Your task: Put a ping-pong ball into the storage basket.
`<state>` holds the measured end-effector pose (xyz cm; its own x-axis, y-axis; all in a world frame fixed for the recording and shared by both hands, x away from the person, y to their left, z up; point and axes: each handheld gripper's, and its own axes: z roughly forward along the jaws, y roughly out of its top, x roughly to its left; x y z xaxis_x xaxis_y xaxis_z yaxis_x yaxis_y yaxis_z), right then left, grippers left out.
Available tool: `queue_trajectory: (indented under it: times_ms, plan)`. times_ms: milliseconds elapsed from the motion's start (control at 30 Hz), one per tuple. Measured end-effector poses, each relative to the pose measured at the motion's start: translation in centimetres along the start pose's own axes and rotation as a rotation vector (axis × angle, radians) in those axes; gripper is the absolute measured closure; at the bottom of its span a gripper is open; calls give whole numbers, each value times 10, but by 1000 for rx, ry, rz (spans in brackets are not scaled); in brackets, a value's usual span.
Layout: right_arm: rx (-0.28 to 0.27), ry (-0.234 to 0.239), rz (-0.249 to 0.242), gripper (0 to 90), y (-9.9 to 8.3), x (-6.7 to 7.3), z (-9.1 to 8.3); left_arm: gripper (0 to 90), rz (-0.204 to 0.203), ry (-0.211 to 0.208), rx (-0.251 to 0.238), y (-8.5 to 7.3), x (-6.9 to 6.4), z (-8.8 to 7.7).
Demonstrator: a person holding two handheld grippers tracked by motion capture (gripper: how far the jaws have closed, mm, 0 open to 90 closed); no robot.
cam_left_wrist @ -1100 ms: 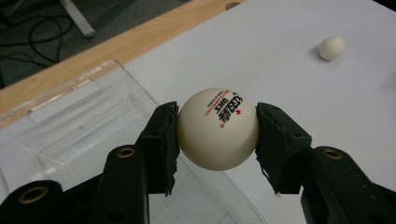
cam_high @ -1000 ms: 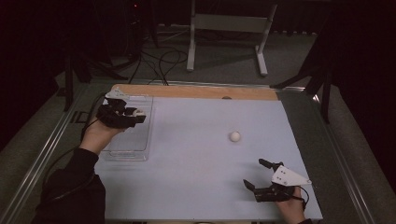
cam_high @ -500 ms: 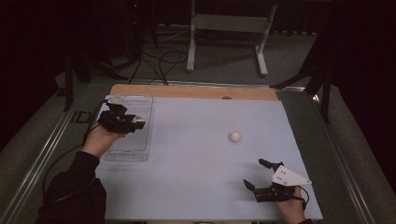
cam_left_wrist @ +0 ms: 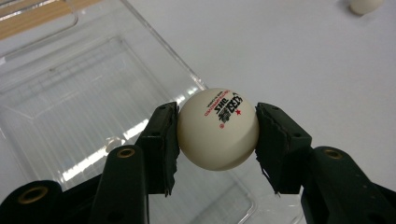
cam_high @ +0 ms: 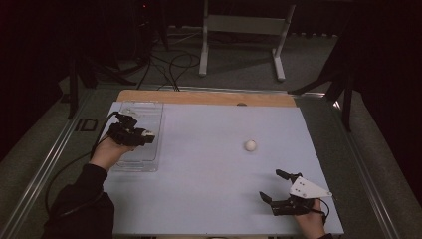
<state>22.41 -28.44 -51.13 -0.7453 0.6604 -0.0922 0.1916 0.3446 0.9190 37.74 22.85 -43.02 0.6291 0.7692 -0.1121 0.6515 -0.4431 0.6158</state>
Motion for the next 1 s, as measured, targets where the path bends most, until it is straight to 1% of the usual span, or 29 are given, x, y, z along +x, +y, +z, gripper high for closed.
queue_trajectory:
  times_ms: [67,200,367,500,633,700,733,867,900,933,1000]
  plan:
    - [1,0,0,81,0,0,0,522,2,5,4,-1,0,1]
    - [2,-1,-2,81,0,0,0,522,4,-3,26,-2,0,7]
    - [1,-1,-3,81,0,0,0,522,-5,6,52,-4,2,11]
    - [4,-1,-1,81,0,0,0,521,-3,4,72,-5,2,13]
    - [3,0,-3,81,0,0,0,521,-15,-8,75,-6,4,16]
    - [4,-1,-2,81,0,0,0,521,-15,-6,83,-7,4,18]
    - [4,-2,-3,81,0,0,0,522,-11,-13,87,-7,5,18]
    - [3,-1,-3,81,0,0,0,521,-20,-25,105,-8,5,21]
    - [3,-2,-2,81,0,0,1,521,-25,-25,109,-8,6,21]
    - [4,-2,-2,81,0,0,0,520,-34,-34,113,-8,6,22]
    - [4,-2,-4,81,0,0,0,520,-43,-26,124,-9,7,23]
